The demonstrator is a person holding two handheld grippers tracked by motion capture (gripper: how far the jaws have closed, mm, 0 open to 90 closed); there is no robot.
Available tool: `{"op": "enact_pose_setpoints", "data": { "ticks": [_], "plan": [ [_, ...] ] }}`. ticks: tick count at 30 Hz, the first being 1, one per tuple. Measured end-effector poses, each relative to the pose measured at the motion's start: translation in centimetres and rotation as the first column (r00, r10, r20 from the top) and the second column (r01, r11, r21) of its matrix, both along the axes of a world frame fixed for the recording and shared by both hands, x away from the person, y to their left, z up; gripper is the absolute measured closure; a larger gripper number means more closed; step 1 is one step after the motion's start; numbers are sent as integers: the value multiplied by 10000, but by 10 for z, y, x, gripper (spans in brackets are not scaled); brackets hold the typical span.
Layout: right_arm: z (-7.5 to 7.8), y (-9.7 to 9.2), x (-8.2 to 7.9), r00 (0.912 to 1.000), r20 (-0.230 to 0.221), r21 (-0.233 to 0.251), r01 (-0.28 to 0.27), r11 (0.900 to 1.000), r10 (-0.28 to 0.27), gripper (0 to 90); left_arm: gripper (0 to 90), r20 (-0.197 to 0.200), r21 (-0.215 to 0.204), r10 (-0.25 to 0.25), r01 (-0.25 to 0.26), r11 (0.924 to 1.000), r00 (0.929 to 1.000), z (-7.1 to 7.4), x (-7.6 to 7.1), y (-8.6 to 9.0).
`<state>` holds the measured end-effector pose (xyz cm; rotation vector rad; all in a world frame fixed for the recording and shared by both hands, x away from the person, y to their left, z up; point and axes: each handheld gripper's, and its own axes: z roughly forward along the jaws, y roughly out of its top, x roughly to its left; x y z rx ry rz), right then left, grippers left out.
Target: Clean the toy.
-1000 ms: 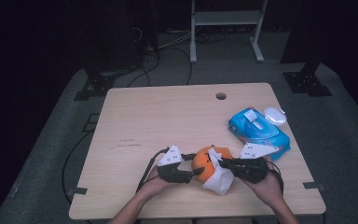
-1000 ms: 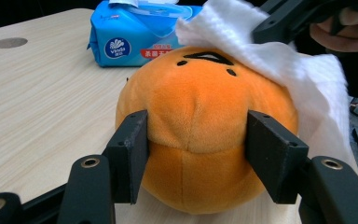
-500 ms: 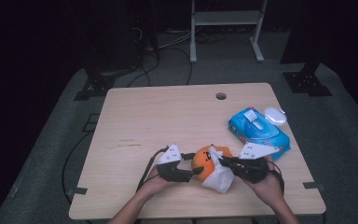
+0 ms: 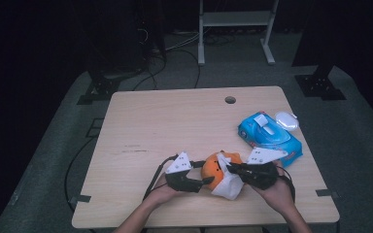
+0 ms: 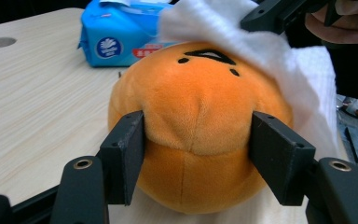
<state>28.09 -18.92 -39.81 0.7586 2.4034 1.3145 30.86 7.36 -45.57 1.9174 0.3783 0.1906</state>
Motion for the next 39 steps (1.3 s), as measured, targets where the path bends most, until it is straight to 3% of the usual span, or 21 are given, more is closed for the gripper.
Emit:
{"op": "enact_pose_setpoints", "data": {
  "ticks": [2, 4, 9, 13, 17, 20, 22, 25, 27, 29, 32, 35, 39],
  "plan": [
    [0, 3, 0, 9996, 272, -338, -6, 9994, 15, 853, 370, -1, 13, 11, -11, 10000, 10000, 0, 0, 1],
    [0, -5, 4, 9997, 118, -111, 192, 9998, -191, 853, 365, -64, 8, 31, -31, 10000, 10000, 0, 1, 2],
    [-8, -22, 11, 9961, -328, -133, 816, 9966, -820, 854, 314, -543, -305, 145, -162, 9994, 9984, 2, 1, 0],
    [-10, -19, 10, 9969, -486, -217, 608, 9979, -618, 858, 323, -186, 71, 273, -271, 9996, 9995, 2, -2, -3],
    [-4, -13, 7, 9984, -539, 309, 186, 9993, -169, 858, 337, 1, 131, 134, -134, 9998, 9999, 2, -5, -4],
    [-2, 3, 1, 9980, -433, 662, -428, 9969, 457, 858, 340, 187, 179, -14, 11, 9998, 9998, 3, -7, -7],
    [-3, 18, -3, 9962, -349, 514, -775, 9957, 794, 859, 340, 340, 376, -65, 53, 9993, 9994, 4, -9, -8],
    [-2, 20, -1, 9974, -158, 373, -703, 9968, 709, 858, 346, 335, 353, -74, 63, 9994, 9994, 3, -8, -6],
    [0, 12, 3, 9995, -41, 387, -297, 9988, 298, 857, 346, 318, 292, -108, 99, 9995, 9994, 2, -8, -5],
    [0, -3, 9, 9995, 21, 385, 320, 9987, -321, 855, 341, 213, 261, -91, 86, 9996, 9997, 2, -7, -5],
    [-7, -21, 17, 9967, -444, 480, 708, 9963, -687, 854, 316, -30, 40, -63, 63, 10000, 10000, 2, -6, -5],
    [-11, -21, 17, 9955, -792, 461, 559, 9974, -521, 855, 284, -676, -401, -33, 6, 9992, 9977, 5, -5, -5],
    [-15, -12, 10, 9936, -1126, 214, -33, 9998, 57, 858, 296, -738, -148, 47, -58, 9999, 9973, 2, -6, -4]
  ]
}}
